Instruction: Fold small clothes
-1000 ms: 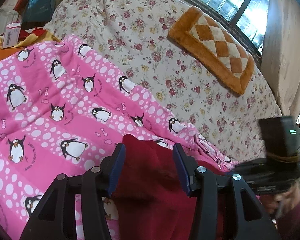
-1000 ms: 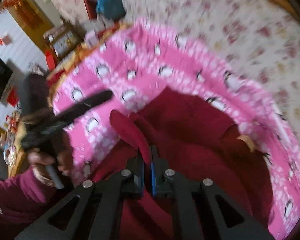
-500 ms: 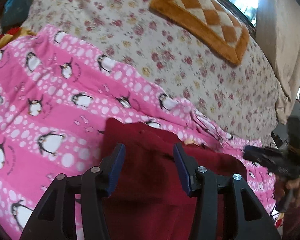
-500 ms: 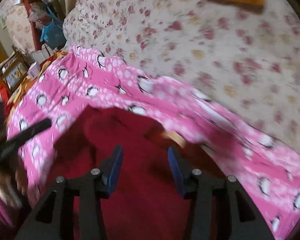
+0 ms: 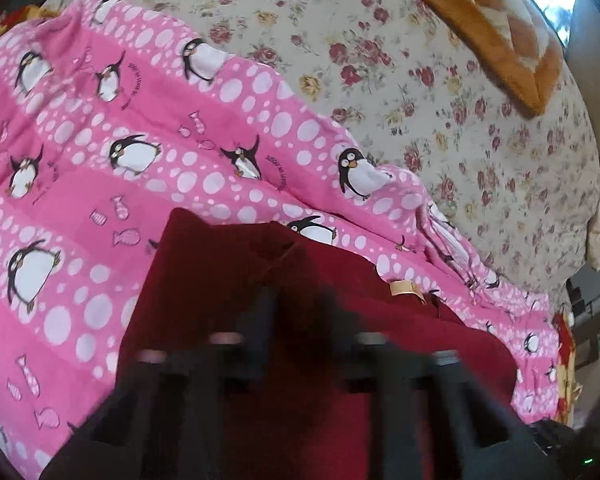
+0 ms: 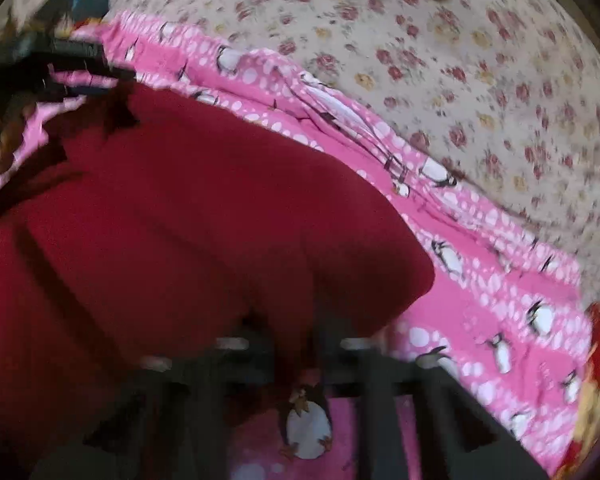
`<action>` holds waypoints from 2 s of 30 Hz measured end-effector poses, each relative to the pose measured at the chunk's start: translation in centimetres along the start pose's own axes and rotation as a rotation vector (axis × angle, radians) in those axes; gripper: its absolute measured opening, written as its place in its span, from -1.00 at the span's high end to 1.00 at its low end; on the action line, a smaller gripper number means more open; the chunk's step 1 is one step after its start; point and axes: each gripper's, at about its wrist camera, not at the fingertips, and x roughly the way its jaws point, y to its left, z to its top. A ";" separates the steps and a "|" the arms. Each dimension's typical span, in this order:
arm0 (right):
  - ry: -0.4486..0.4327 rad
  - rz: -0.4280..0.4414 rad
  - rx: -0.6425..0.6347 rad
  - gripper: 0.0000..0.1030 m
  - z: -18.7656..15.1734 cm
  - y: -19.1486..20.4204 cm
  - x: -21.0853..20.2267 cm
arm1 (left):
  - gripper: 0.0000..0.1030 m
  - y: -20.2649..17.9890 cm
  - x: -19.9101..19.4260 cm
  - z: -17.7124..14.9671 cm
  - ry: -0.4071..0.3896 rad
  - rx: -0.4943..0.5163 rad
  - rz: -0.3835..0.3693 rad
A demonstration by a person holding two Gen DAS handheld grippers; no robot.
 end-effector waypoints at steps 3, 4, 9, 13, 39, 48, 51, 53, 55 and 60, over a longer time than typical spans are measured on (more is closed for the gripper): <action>-0.054 0.070 0.034 0.80 -0.5 -1.0 -2.2 | 1.00 -1.0 -2.4 -1.0 -0.032 0.080 -0.035; -0.060 0.080 0.036 0.80 -0.8 -1.1 -2.5 | 1.00 -1.2 -3.2 -1.3 -0.044 0.100 -0.040; 0.045 0.113 0.038 0.69 -4.0 -2.3 -1.6 | 1.00 0.3 -5.7 -3.4 -0.058 0.109 0.002; -0.029 0.176 0.229 -0.10 -4.5 -5.1 -3.2 | 1.00 1.8 -4.7 -3.2 -0.043 0.055 0.008; 0.009 -0.003 0.383 0.82 2.1 -8.2 4.9 | 0.83 1.0 -2.5 -5.2 -0.018 0.139 0.083; -0.061 0.052 0.387 0.25 1.4 -6.3 0.1 | 0.83 1.0 -2.6 -5.4 -0.017 0.153 0.090; 0.005 0.016 0.288 0.25 0.2 -3.7 -0.1 | 0.82 0.8 -2.5 -5.6 -0.023 0.173 0.102; 0.083 -0.044 0.245 0.25 -1.2 -2.7 1.3 | 0.81 0.8 -2.6 -5.7 -0.028 0.171 0.098; 0.100 -0.045 0.261 0.26 -2.2 -2.8 1.9 | 0.81 0.9 -2.9 -5.8 -0.013 0.162 0.096; 0.045 0.075 0.362 0.00 -3.7 -4.6 -3.3 | 0.78 0.6 -6.4 -6.9 0.017 0.160 0.059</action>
